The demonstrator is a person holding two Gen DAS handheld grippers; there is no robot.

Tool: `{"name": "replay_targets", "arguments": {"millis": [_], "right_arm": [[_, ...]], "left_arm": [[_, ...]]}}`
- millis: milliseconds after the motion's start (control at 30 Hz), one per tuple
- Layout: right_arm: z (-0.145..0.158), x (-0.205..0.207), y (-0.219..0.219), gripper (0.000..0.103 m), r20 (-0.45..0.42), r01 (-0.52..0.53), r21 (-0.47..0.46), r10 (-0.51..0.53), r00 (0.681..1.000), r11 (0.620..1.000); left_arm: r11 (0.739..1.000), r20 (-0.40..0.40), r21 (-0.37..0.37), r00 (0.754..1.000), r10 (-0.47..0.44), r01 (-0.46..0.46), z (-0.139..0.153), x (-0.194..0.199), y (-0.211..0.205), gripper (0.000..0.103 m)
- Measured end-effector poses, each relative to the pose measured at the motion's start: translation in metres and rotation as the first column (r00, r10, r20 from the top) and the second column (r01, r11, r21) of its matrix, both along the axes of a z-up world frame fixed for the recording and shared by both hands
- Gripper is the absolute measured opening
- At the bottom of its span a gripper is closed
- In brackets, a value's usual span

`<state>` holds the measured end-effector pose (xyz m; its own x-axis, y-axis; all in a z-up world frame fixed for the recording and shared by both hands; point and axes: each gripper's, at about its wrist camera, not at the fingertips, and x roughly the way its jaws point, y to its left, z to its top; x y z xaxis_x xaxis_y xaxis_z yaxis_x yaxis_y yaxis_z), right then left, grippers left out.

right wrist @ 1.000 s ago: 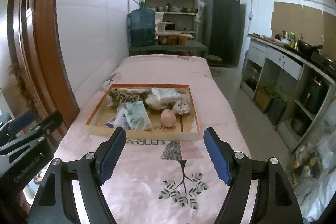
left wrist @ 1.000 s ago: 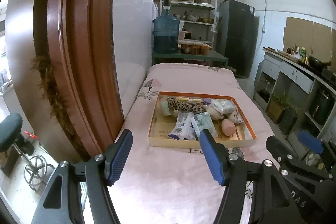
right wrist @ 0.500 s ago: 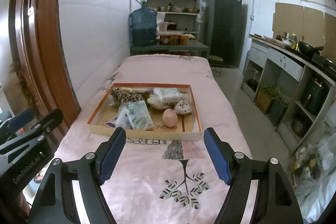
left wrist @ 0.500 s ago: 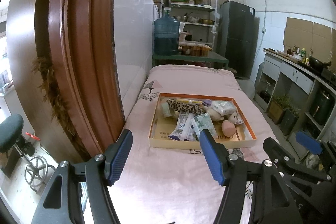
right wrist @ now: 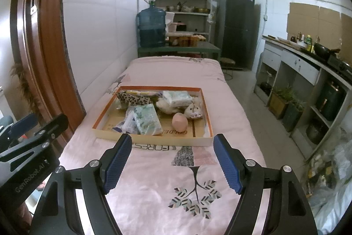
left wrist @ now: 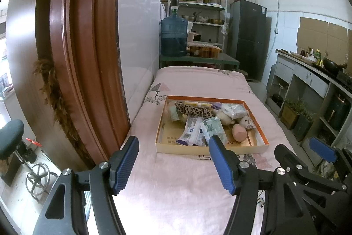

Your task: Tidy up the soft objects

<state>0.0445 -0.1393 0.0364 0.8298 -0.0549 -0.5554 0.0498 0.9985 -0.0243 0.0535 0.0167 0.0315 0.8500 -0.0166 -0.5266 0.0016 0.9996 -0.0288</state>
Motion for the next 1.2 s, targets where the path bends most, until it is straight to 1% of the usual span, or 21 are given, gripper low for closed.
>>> {"name": "replay_targets", "arguments": {"millis": [1200], "right_arm": [[-0.0079,0.0018,0.0035,0.078,-0.011,-0.008,0.005,0.008,1.000,1.000]], "left_arm": [[1.000,-0.009,0.000,1.000,0.001,-0.001,-0.0039,0.0031,0.0018,0.066]]}}
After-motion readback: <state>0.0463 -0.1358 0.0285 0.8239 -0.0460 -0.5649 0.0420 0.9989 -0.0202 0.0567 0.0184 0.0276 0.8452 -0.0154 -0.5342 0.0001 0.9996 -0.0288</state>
